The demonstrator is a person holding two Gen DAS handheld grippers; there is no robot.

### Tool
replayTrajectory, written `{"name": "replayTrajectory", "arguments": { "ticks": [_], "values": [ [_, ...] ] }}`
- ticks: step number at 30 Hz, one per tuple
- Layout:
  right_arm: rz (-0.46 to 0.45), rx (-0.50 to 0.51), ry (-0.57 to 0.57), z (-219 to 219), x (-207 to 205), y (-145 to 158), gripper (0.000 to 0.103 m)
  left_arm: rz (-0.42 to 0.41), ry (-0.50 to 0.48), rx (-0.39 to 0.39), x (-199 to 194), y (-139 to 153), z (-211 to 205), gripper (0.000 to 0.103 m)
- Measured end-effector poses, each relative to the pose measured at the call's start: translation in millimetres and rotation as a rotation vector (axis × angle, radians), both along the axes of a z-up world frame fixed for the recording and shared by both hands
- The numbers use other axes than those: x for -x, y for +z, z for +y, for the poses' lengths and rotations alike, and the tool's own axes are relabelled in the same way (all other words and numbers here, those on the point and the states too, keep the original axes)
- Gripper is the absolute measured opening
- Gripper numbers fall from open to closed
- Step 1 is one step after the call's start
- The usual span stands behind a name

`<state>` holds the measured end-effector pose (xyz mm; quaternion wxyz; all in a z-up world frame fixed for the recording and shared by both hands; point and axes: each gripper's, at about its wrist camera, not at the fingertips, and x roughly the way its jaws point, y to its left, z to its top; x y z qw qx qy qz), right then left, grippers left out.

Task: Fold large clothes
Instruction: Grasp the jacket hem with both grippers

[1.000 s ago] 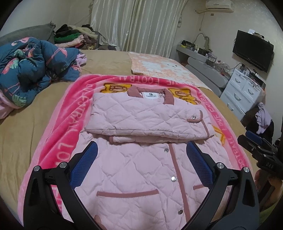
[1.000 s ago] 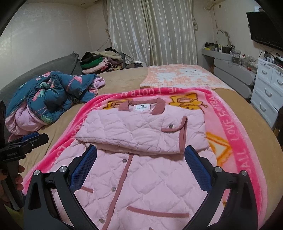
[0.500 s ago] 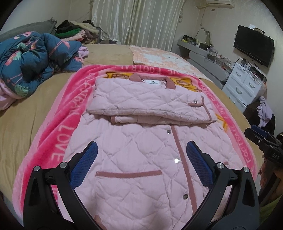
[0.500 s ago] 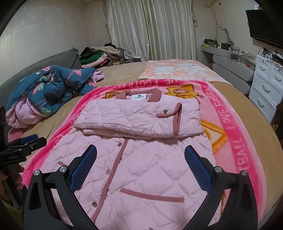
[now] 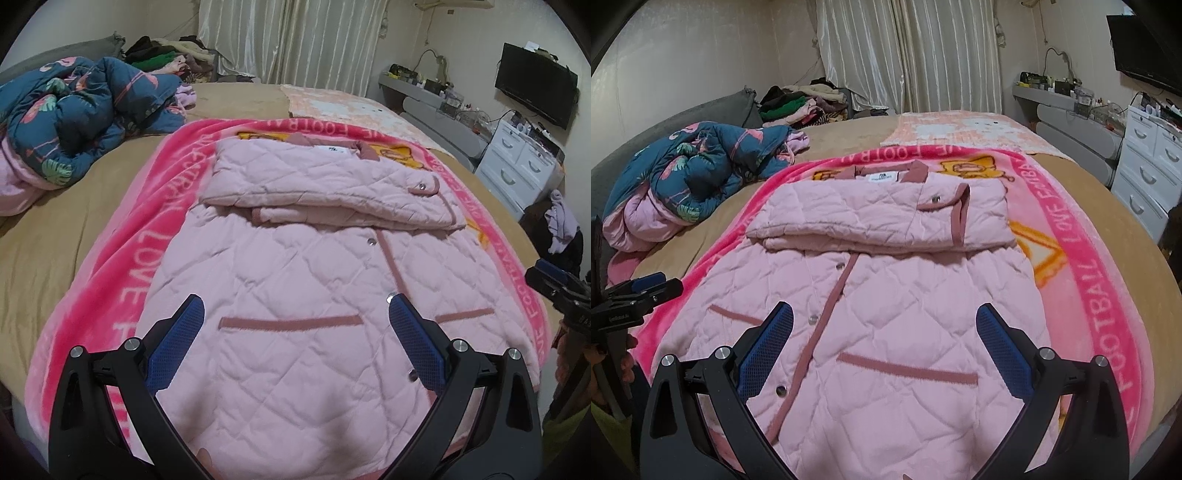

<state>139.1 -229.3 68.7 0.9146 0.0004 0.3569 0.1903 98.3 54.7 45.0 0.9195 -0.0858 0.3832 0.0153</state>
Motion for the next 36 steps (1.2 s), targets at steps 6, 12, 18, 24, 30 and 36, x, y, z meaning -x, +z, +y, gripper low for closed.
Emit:
{"name": "replayTrajectory", "arguments": {
  "ticks": [6,12,18,24,30,36],
  "values": [
    [0.027,0.002,-0.017,-15,8,-13,0.099,0.037,0.041,0.0,13,-20,17,0.094],
    [0.062,0.017,-0.04,-30,14,-29,0.099,0.072,0.078,-0.006,25,-36,31,0.094],
    [0.094,0.034,-0.064,-47,21,-44,0.099,0.101,0.097,-0.012,34,-47,39,0.094],
    [0.119,0.044,-0.094,-68,28,-57,0.099,0.13,0.113,-0.015,42,-57,47,0.094],
    [0.148,0.051,-0.105,-85,36,-68,0.099,0.155,0.137,-0.018,48,-66,57,0.094],
    [0.172,0.052,-0.121,-99,43,-78,0.099,0.187,0.182,0.008,58,-76,77,0.094]
  ]
}}
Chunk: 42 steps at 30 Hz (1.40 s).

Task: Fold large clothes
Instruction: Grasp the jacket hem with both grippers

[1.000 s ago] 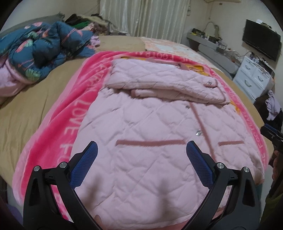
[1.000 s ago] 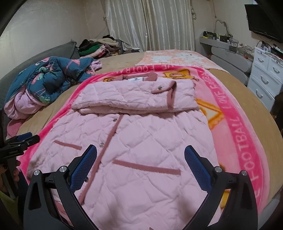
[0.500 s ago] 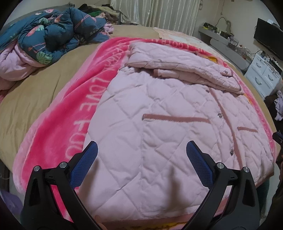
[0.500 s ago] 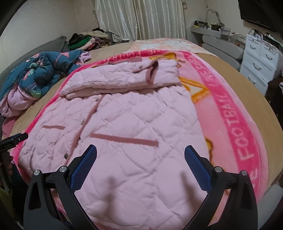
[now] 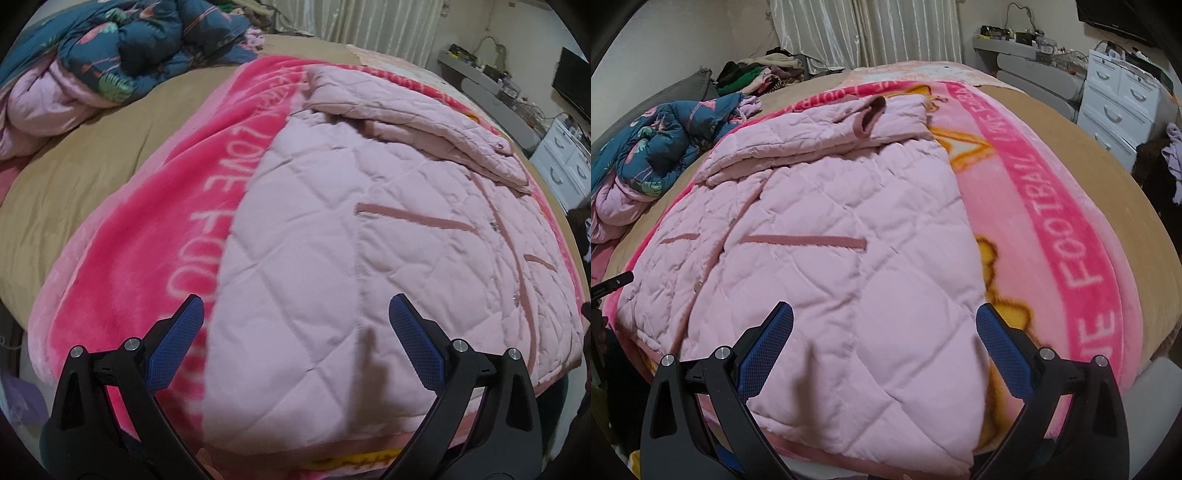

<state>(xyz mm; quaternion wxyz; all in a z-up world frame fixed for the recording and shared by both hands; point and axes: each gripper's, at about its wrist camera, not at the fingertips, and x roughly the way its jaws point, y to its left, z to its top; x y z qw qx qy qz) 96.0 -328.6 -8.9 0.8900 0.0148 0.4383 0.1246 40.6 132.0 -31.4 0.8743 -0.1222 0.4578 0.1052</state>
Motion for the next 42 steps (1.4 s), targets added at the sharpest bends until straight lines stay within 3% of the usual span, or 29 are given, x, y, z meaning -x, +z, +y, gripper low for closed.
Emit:
{"name": "replayTrajectory", "arguments": {
  "ticks": [10,14,17,22,30,42],
  "values": [
    [0.03,-0.016,-0.005,-19,10,-8,0.099,0.039,0.019,0.102,18,-19,21,0.094],
    [0.05,-0.016,-0.003,-25,16,-14,0.099,0.044,-0.001,0.137,24,-23,21,0.079],
    [0.067,-0.027,-0.004,-31,20,-18,0.099,0.047,-0.021,0.21,29,-26,20,0.065],
    [0.096,-0.038,-0.013,-41,27,-25,0.099,0.051,-0.039,0.251,33,-28,16,0.053],
    [0.165,-0.077,0.006,-48,37,-36,0.099,0.068,-0.071,0.181,14,-39,-2,0.058],
    [0.314,-0.244,0.076,-37,38,-62,0.099,0.049,-0.072,0.229,12,-44,6,0.064]
  ]
}}
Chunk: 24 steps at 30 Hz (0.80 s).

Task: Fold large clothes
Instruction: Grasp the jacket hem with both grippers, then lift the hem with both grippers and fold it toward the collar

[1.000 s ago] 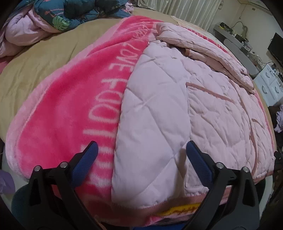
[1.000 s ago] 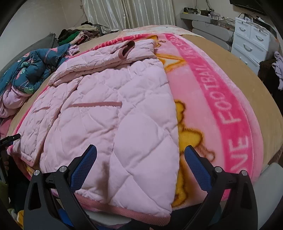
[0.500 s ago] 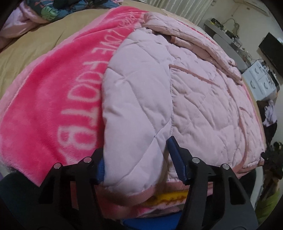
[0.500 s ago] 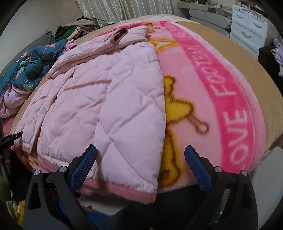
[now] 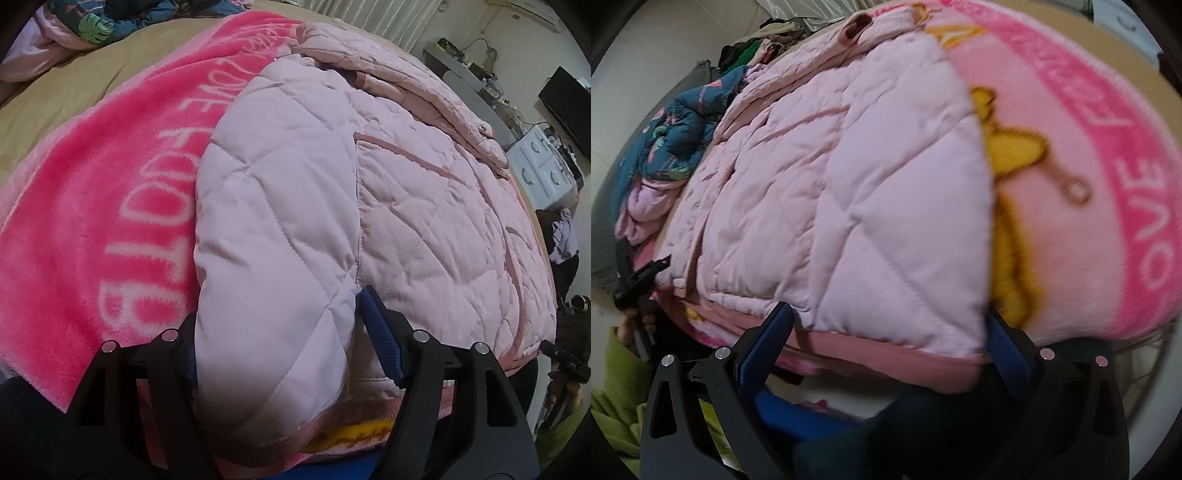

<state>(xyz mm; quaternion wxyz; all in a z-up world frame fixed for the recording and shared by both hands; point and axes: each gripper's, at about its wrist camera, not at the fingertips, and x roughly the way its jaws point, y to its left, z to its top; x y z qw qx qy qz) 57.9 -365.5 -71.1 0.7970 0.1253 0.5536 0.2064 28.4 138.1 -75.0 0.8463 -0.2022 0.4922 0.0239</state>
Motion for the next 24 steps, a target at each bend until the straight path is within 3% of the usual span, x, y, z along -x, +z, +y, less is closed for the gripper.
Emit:
{"name": "replayTrajectory", "arguments": {
  "ticks": [4,9,12,19,22,24],
  "values": [
    [-0.013,-0.044,-0.018,0,1,0,0.099,0.01,-0.005,0.017,3,1,2,0.066],
    [-0.063,-0.151,-0.02,-8,-1,15,0.068,0.025,-0.024,0.014,14,2,0,0.068],
    [-0.06,-0.211,-0.018,-10,-4,16,0.068,0.032,-0.029,0.02,20,2,-2,0.069],
    [-0.066,-0.222,0.005,3,-9,10,0.068,0.028,-0.018,0.028,20,-2,-3,0.068],
    [-0.105,-0.212,0.015,7,-8,17,0.052,0.02,-0.003,0.038,19,-3,-2,0.068],
    [-0.125,-0.222,0.009,4,-7,22,0.036,0.009,0.007,0.044,19,-2,-1,0.053]
  ]
}}
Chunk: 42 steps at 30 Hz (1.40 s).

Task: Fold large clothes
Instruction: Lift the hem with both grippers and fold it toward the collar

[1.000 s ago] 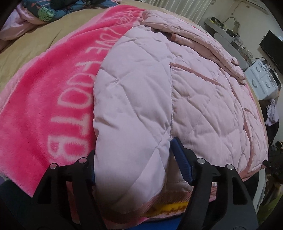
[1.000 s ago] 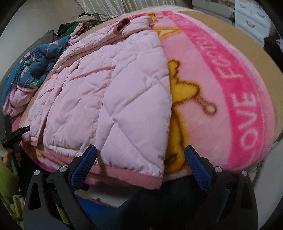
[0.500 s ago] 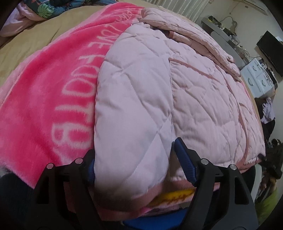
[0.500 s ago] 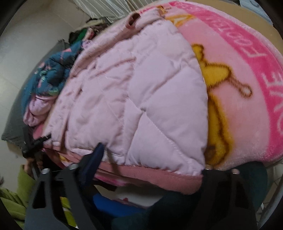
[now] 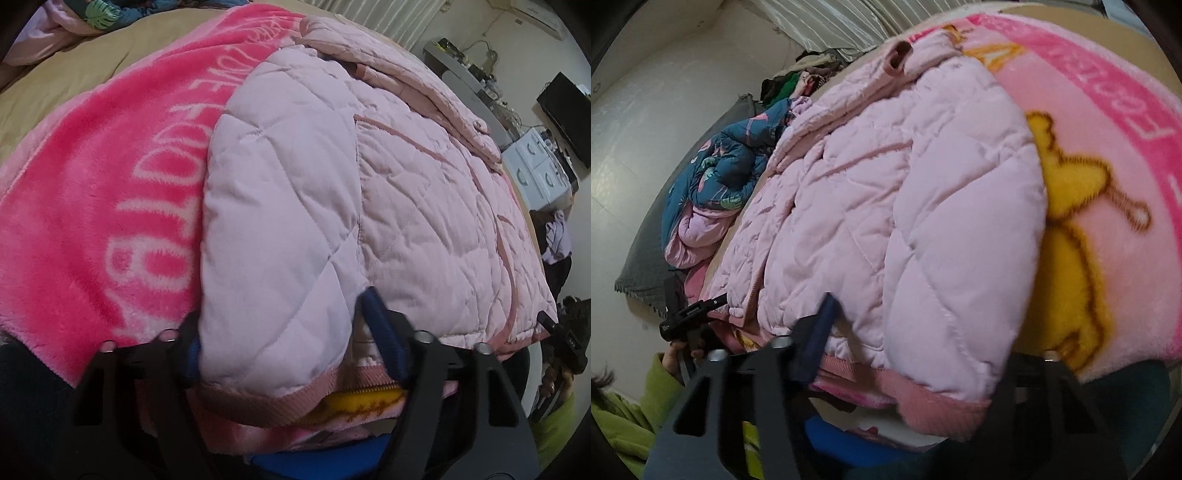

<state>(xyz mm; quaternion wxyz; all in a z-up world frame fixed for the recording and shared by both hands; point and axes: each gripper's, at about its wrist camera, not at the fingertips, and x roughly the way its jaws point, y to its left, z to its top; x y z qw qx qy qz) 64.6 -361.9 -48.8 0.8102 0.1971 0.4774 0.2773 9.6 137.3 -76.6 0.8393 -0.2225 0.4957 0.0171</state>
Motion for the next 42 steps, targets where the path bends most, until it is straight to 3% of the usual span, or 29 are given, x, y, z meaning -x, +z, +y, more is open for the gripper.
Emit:
{"name": "replayTrajectory", "arguments": {
  "ticks": [1,2,3,6,12,26,42],
  "values": [
    [-0.011,-0.005,-0.003,-1,0,3,0.032,-0.008,-0.001,0.007,0,1,0,0.046],
    [-0.023,-0.01,-0.006,-2,1,6,0.029,-0.022,-0.011,0.013,0,5,-2,0.029],
    [-0.04,-0.011,-0.007,-2,1,10,0.026,-0.037,-0.017,-0.006,1,10,-5,0.02],
    [-0.08,-0.004,-0.009,-1,2,20,0.023,-0.053,-0.046,-0.075,0,21,-15,0.015],
    [-0.149,0.009,-0.016,3,-1,42,0.02,-0.094,-0.05,-0.083,0,37,-17,0.011],
    [-0.267,0.001,-0.052,5,-26,87,0.018,-0.302,-0.028,-0.074,-15,107,-17,0.009],
    [-0.327,-0.031,-0.099,1,-67,130,0.017,-0.447,-0.015,-0.068,-54,164,-22,0.009]
  ]
}}
